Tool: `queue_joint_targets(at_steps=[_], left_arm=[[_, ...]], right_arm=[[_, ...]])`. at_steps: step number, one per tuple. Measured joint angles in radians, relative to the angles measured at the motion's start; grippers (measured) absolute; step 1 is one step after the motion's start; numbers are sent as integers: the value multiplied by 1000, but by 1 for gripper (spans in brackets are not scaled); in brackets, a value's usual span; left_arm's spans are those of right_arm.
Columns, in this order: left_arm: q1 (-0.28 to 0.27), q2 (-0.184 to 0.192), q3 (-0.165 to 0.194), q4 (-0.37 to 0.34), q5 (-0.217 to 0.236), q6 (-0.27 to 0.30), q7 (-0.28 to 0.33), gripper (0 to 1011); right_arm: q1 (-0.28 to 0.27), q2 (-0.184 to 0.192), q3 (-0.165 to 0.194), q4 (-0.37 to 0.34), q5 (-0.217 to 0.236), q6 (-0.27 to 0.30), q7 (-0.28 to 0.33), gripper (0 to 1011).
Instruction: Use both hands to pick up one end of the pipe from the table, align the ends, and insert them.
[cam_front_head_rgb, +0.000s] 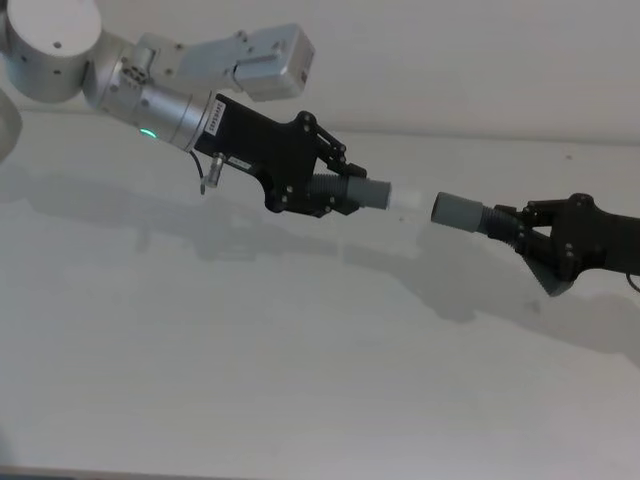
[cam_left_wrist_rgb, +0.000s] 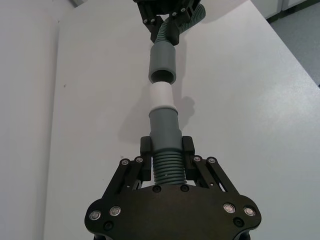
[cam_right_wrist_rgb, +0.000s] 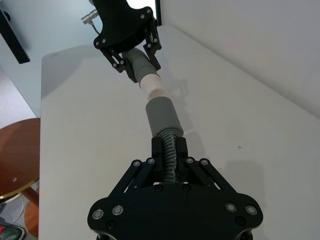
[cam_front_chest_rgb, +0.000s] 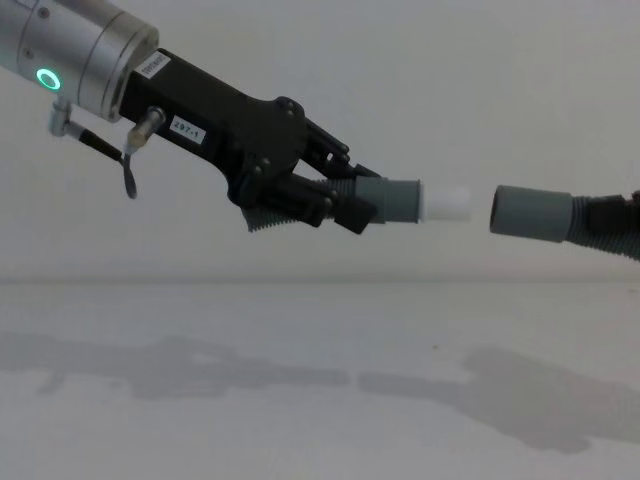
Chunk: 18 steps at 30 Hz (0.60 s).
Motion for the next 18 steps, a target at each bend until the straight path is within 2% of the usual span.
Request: queue_joint_targets(at_steps=[18], left_arm=[[-2, 2, 15, -6, -8, 9, 13, 347]], right_arm=[[12, 2, -17, 12, 11, -7, -5, 155]])
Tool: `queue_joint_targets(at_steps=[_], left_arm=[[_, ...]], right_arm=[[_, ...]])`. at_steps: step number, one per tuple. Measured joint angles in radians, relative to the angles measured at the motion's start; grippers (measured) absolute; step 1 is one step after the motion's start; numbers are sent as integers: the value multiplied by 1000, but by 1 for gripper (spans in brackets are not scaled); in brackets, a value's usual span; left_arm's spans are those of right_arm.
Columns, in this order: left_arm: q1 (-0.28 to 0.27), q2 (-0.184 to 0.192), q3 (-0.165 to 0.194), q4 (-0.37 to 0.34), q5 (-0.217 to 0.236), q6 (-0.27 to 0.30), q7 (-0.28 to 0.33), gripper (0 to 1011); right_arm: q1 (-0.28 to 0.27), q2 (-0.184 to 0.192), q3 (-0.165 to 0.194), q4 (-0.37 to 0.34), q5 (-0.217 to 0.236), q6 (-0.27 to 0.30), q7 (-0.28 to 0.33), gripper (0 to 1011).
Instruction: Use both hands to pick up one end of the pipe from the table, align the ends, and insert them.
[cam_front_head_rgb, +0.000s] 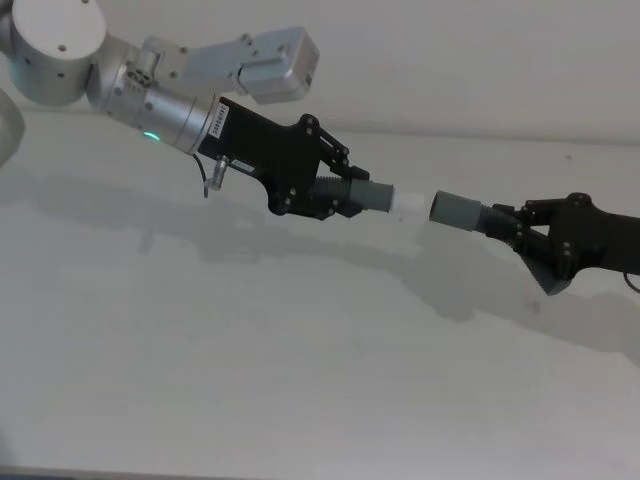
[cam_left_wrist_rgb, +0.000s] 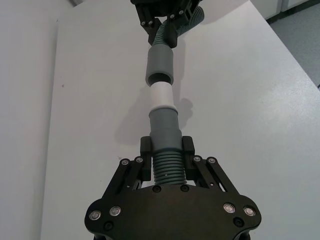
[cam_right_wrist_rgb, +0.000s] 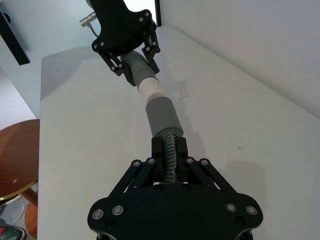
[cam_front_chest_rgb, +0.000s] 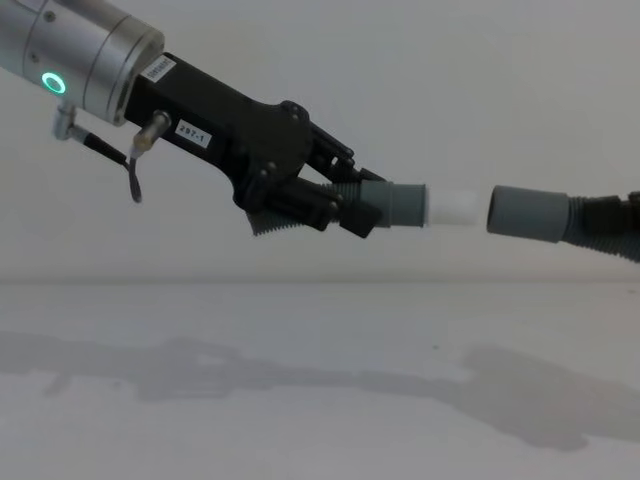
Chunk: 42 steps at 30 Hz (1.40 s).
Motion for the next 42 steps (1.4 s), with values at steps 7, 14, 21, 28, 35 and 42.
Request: queue_joint_targets(at_steps=[7, 14, 21, 28, 35, 42], left_arm=[[-3, 1, 5, -1, -2, 1, 6, 347], [-7, 1, 10, 0, -5, 2, 7, 347], [-12, -2, 18, 8, -10, 2, 6, 347], [-18, -6, 25, 18, -14, 1, 3, 347], [-26, -11, 32, 28, -17, -2, 0, 347], [-32, -16, 38, 40, -24, -8, -2, 347]], right_arm=[[5, 3, -8, 3, 3, -2, 3, 155], [11, 4, -15, 7, 7, -4, 4, 155], [18, 5, -22, 12, 10, -4, 5, 155], [26, 7, -29, 17, 14, -4, 7, 155], [33, 9, -37, 21, 17, -5, 11, 155], [40, 12, -46, 25, 20, -6, 12, 155]])
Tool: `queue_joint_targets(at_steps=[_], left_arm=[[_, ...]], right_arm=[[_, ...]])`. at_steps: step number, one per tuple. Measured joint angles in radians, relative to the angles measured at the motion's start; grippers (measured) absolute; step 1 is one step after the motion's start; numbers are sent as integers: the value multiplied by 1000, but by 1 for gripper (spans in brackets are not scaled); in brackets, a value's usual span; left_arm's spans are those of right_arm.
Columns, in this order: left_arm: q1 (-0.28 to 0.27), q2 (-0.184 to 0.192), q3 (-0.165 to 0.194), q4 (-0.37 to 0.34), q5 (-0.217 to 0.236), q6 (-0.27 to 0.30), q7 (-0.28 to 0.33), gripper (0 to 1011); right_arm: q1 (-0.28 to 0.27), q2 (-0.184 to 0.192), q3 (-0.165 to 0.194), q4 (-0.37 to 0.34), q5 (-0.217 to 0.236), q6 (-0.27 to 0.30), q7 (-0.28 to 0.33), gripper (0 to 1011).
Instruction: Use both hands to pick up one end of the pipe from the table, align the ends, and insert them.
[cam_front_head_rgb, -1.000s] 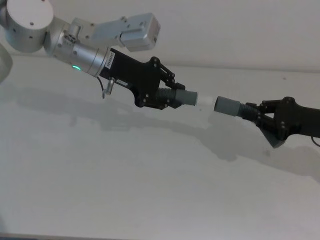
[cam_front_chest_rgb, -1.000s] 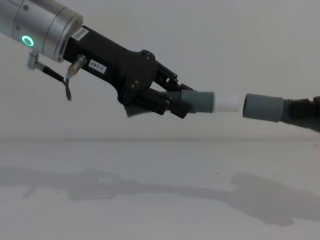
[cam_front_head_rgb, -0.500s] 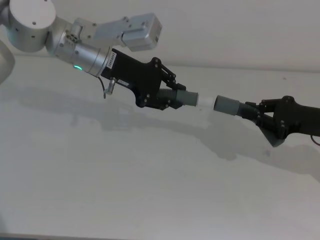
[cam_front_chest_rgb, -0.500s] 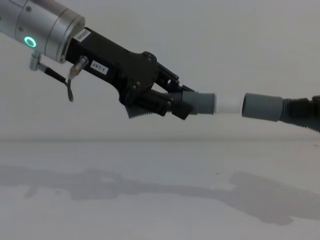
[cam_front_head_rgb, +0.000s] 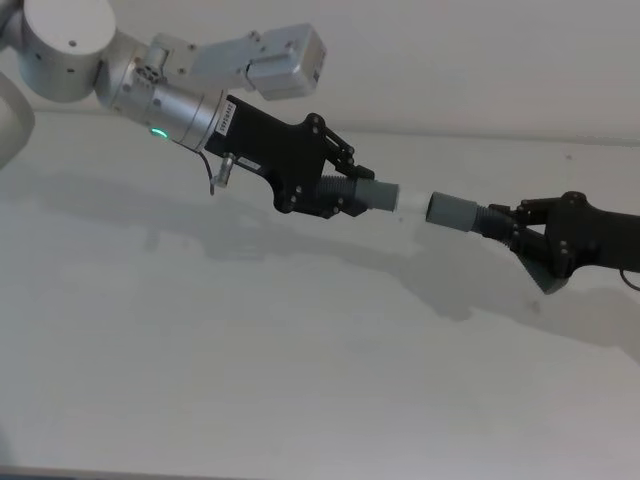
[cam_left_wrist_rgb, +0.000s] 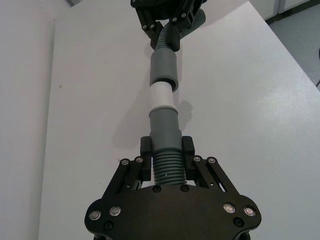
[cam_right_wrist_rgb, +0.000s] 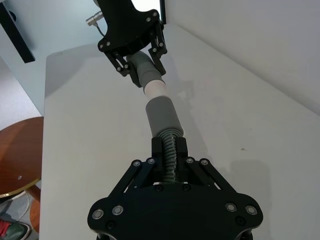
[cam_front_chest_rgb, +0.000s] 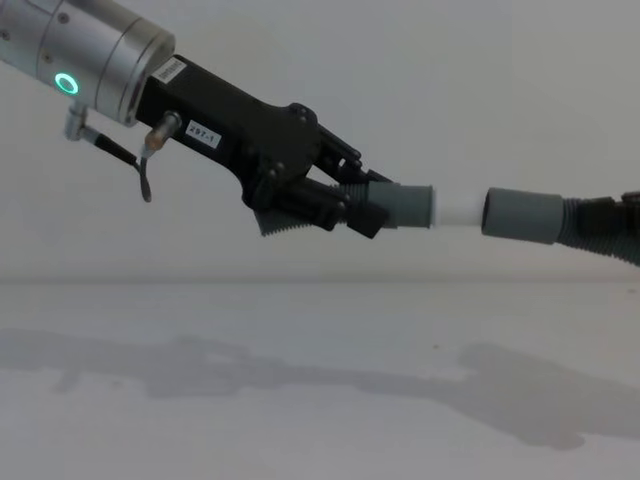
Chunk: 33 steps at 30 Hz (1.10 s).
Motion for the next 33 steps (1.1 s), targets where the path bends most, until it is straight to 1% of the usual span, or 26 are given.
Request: queue_joint_targets(at_steps=[14, 20, 27, 33], left_arm=[[-7, -14, 5, 20, -25, -12, -15, 347], [-13, -19, 12, 25, -38, -14, -31, 347], [-19, -17, 23, 25, -41, -12, -40, 347], [-25, -10, 35, 18, -33, -2, -38, 347]], right_arm=[[15, -4, -19, 13, -1, -6, -5, 155], [23, -9, -26, 20, -1, -8, -11, 155], [30, -11, -33, 27, 3, -10, -15, 155], [35, -10, -39, 30, 5, -12, -15, 155]])
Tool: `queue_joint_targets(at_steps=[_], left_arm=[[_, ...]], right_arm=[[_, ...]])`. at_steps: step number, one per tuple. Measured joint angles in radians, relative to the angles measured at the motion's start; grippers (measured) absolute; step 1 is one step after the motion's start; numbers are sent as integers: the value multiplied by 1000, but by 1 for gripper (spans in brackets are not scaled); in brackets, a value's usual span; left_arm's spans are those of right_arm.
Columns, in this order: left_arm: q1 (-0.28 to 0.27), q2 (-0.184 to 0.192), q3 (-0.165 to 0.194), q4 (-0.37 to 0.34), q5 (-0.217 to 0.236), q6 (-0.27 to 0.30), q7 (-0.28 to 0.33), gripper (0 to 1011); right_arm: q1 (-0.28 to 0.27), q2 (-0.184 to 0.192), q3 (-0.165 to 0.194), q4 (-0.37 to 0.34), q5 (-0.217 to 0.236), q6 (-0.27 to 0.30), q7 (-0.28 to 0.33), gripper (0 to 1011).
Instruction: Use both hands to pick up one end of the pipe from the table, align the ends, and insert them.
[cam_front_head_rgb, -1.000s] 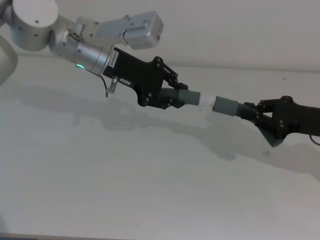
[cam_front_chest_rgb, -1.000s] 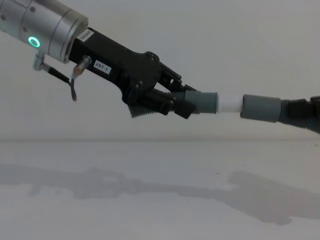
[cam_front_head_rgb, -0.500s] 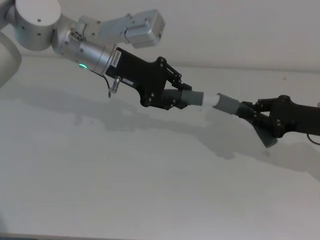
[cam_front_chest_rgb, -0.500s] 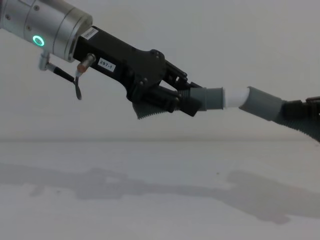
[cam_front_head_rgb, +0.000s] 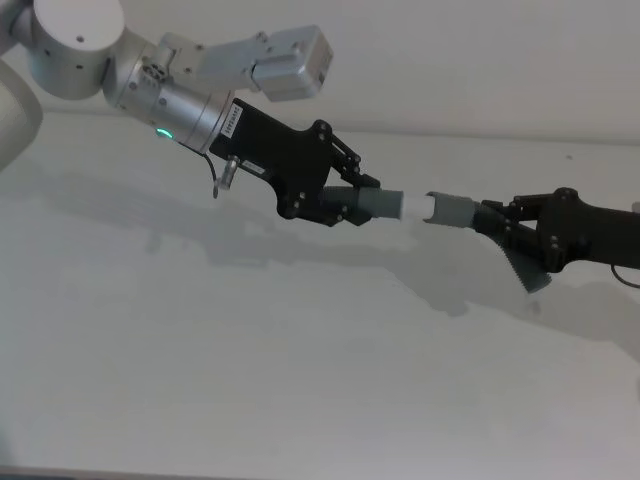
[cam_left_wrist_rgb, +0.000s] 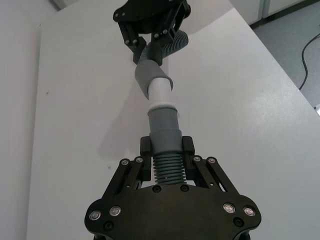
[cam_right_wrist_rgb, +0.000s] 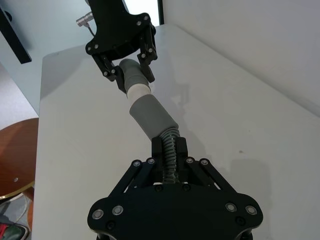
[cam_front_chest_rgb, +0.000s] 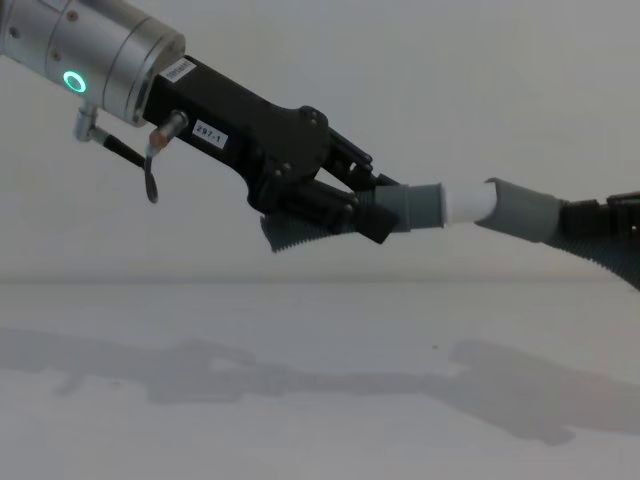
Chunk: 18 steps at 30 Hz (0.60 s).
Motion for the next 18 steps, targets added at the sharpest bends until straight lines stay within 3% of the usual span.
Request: queue_joint_targets(at_steps=[18], left_arm=[[-9, 11, 14, -8, 17, 14, 10, 347]], right_arm=[[6, 2, -6, 4, 4, -2, -2, 155]])
